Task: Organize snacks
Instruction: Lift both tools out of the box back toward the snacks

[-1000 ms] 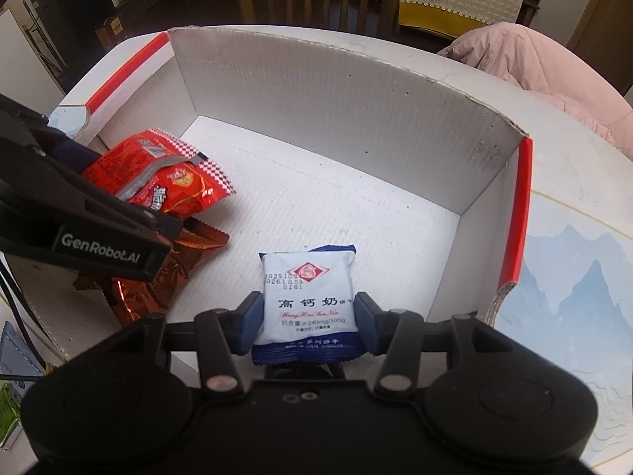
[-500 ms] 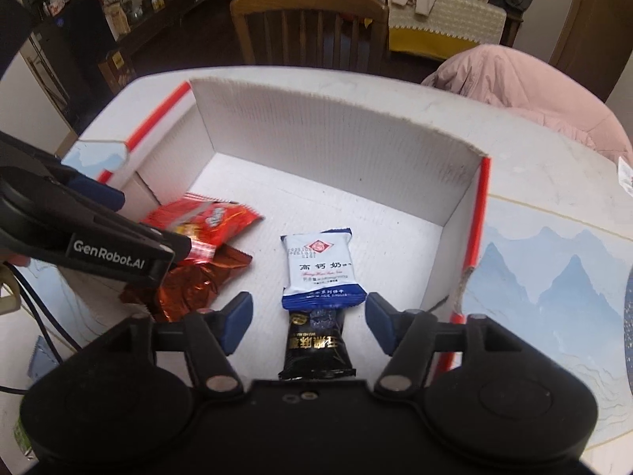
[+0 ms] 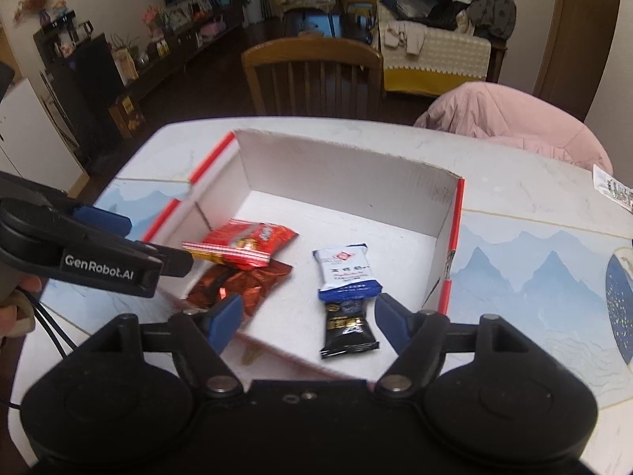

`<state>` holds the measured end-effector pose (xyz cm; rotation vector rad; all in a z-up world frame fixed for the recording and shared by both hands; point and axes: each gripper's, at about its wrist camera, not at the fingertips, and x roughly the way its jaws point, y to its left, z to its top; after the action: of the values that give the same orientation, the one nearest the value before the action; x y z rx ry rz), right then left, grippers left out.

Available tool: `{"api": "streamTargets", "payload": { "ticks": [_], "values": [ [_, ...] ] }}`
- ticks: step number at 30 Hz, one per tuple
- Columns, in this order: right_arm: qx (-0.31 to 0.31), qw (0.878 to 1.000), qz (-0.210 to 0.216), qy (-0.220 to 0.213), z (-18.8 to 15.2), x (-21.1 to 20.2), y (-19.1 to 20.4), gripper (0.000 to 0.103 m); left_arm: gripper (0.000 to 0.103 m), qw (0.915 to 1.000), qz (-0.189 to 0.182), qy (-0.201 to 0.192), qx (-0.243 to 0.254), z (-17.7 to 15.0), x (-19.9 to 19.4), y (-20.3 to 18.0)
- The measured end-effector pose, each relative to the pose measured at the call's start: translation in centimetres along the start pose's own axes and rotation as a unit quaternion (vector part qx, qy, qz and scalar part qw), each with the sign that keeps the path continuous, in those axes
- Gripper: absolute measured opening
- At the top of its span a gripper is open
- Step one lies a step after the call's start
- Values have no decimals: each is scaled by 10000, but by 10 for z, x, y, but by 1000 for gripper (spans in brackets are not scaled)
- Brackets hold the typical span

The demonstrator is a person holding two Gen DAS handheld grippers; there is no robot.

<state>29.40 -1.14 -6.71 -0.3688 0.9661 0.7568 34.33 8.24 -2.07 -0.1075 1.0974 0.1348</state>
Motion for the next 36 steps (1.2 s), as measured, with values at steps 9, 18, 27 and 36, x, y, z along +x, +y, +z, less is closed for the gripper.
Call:
{"api": "streamTargets", "payload": {
  "ticks": [9,18,27,36],
  "values": [
    [-115,9982,68,-577,-21,-60,35,82,76,9983,-147,-571,-33,-38,-60,5],
    [-33,9944,189,-1041,-45,-106,61,85,76,9940,-322,-1037,-146,-88,-112,19],
    [-57,9868,473,-1547,-77,-132,91,96,80,9879,-573,-1417,-266,-146,-150,34],
    [-63,9806,698,-1832,-108,-136,109,103,84,9850,-621,-1521,-519,-196,-152,54]
  ]
}}
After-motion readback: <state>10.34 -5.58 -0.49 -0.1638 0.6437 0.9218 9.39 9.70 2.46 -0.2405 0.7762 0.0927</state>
